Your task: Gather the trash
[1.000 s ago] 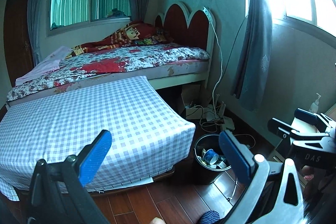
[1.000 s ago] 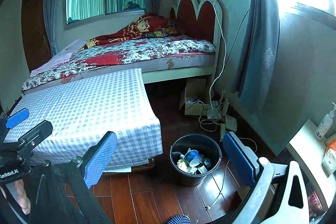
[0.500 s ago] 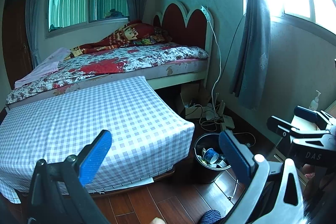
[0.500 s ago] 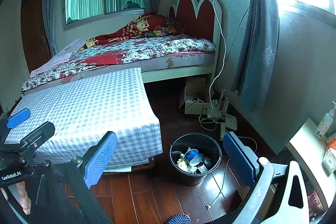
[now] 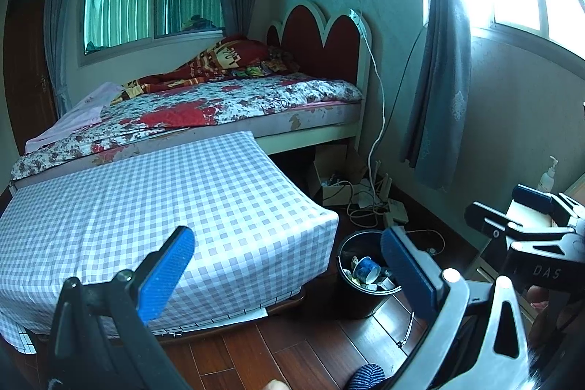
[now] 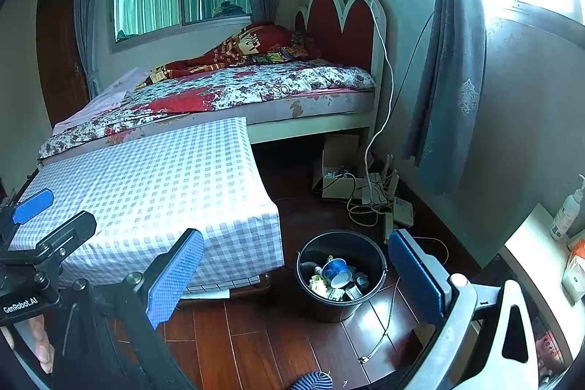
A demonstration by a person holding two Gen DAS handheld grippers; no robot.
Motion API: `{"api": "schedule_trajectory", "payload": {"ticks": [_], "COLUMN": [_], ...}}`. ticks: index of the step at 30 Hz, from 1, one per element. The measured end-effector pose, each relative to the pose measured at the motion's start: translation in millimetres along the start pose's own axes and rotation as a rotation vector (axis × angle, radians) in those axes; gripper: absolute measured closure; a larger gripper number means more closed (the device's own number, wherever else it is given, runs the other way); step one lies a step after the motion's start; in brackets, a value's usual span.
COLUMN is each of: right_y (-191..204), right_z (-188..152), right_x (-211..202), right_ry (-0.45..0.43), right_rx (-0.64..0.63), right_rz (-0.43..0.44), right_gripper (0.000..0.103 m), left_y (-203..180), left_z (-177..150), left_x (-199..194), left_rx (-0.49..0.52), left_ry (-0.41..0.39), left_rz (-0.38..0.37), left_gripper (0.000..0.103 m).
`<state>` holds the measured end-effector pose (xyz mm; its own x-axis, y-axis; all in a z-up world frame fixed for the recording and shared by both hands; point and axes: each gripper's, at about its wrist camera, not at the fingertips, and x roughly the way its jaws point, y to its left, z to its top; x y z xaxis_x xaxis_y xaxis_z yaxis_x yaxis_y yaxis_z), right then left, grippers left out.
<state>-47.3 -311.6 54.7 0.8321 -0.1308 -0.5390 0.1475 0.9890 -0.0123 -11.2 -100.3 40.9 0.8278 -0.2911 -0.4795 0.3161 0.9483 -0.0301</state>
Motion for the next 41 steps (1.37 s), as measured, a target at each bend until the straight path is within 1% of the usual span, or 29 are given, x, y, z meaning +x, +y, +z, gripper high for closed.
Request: {"api": "schedule_trajectory", "payload": {"ticks": [14, 29, 38, 41], "right_y": [-1.3, 0.4, 0.0, -0.2], "right_z": [-2.6, -5.9, -5.5, -5.8], "right_x": [0.6, 1.2, 3.7, 4.7], "right_ry": [0.006, 0.009, 0.014, 0.017], "right_rx": [0.003, 0.001, -0.002, -0.002], "right_rz": [0.000, 0.005, 0.007, 0.006], "right_gripper": [0.001, 0.001, 0.001, 0.001], "left_y": [-2.2, -2.2, 0.3, 0.4], "left_z": [-1.0, -1.7, -3.2, -3.1], "left_x": [1.7, 2.6, 5.6, 6.4], "left_rx": [0.005, 0.007, 0.030, 0.030], "left_ry": [0.002, 0.002, 0.006, 0.017], "left_rz": [-0.020, -0.017, -0.047, -0.058], "left_gripper": [0.001, 0.001, 0.001, 0.001]}}
